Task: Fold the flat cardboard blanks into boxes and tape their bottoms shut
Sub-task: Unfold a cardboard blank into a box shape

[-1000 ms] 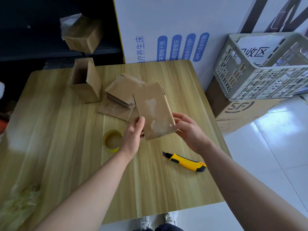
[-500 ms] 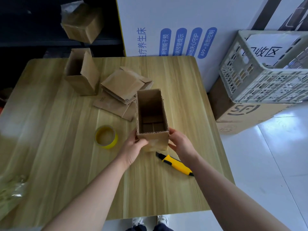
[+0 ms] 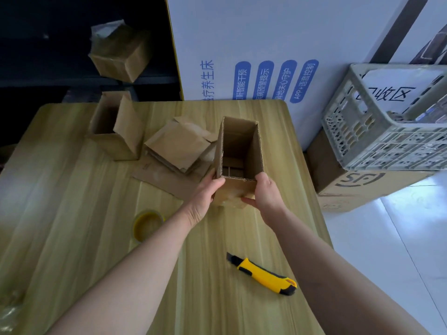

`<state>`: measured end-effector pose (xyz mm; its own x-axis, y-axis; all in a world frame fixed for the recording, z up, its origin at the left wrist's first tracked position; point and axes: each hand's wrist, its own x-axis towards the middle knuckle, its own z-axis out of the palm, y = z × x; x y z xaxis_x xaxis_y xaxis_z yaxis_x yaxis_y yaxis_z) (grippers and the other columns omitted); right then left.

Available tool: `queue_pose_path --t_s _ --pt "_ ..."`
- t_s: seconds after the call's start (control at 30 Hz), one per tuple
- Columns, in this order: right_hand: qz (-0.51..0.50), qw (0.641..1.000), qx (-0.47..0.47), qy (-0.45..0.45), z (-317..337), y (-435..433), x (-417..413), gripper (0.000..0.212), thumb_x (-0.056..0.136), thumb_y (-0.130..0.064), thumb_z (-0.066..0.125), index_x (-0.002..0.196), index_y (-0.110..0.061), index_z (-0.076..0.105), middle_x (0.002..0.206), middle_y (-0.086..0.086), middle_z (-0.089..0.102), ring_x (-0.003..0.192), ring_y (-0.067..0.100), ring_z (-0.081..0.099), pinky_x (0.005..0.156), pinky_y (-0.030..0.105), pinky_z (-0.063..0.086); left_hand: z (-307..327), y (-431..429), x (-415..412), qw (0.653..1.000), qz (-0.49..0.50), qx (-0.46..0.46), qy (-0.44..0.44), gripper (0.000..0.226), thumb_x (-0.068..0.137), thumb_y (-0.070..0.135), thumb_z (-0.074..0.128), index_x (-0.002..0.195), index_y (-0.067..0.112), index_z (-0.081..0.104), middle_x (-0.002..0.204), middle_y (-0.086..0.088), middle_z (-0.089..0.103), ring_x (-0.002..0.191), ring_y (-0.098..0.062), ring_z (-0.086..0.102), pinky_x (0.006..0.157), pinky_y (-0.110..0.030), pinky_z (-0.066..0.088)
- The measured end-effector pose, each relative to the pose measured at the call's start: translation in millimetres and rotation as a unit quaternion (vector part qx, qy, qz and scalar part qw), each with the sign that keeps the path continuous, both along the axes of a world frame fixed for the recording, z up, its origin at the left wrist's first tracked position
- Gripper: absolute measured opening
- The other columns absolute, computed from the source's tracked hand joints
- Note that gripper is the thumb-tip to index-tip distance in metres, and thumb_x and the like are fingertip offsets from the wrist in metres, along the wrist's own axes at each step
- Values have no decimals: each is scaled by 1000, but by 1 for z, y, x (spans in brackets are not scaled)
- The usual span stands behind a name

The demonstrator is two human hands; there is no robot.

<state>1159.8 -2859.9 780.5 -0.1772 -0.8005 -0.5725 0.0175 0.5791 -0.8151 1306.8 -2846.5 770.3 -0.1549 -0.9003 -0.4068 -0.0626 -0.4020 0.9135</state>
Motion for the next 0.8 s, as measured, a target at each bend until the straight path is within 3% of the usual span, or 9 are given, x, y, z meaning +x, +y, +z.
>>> queue_pose_path --t_s 0.07,0.13,0.17,0.23,0.4,0.57,0.67,0.73,0.8 --pt "-6 999 -14 34 6 -17 -2 32 99 -19 27 92 -6 55 80 1 45 81 17 49 94 48 52 4 -23 9 999 9 -32 -33 37 96 40 46 132 35 44 125 17 56 113 -1 52 96 -17 38" --pt "0 996 -25 86 12 -34 -6 36 97 -21 27 98 1 55 78 2 43 81 22 47 93 49 51 2 -54 28 989 8 -55 -136 54 92 54 44 141 31 41 143 12 46 134 -12 40 109 -28 28" --pt "2 993 -36 115 15 -44 -6 33 95 -21 27 90 -3 54 78 4 43 80 23 45 87 46 52 0 -70 40 979 0 -47 -201 62 94 57 42 147 27 34 151 8 37 140 -17 33 113 -33 24" --pt "10 985 -49 165 23 -61 -8 27 95 -20 28 79 -9 47 77 6 44 77 25 44 72 37 42 -10 -104 65 952 -12 -28 -304 68 96 58 36 153 24 21 159 0 24 145 -24 24 116 -42 22" --pt "29 974 -71 212 32 -108 3 28 95 -16 26 75 -7 44 80 12 46 76 25 41 63 35 32 -49 -181 118 877 -31 -38 -478 71 96 58 35 153 19 19 159 -11 21 144 -33 22 116 -49 22" --pt "38 974 -87 206 20 -147 31 26 95 -14 26 78 -7 44 75 6 45 95 41 60 68 41 45 -86 -224 150 867 -31 -3 -497 80 92 62 43 154 25 9 160 -11 12 147 -33 12 118 -52 15" --pt "32 979 -82 183 14 -162 45 29 98 -15 26 79 -4 46 77 8 48 104 41 57 65 38 45 -104 -232 162 891 -48 18 -451 90 83 66 54 153 25 15 155 -12 27 141 -35 28 114 -51 27" --pt "24 983 -90 160 14 -170 52 33 97 -18 27 92 4 52 91 18 55 108 44 57 84 50 50 -114 -221 160 904 -67 42 -421 91 82 61 60 153 25 15 155 -10 28 140 -34 30 112 -51 31" --pt "34 982 -90 160 16 -176 63 38 95 -19 27 103 9 52 92 16 52 106 41 58 96 56 47 -120 -202 152 889 -82 48 -447 93 82 61 61 154 28 12 158 -9 17 144 -35 21 113 -54 27"
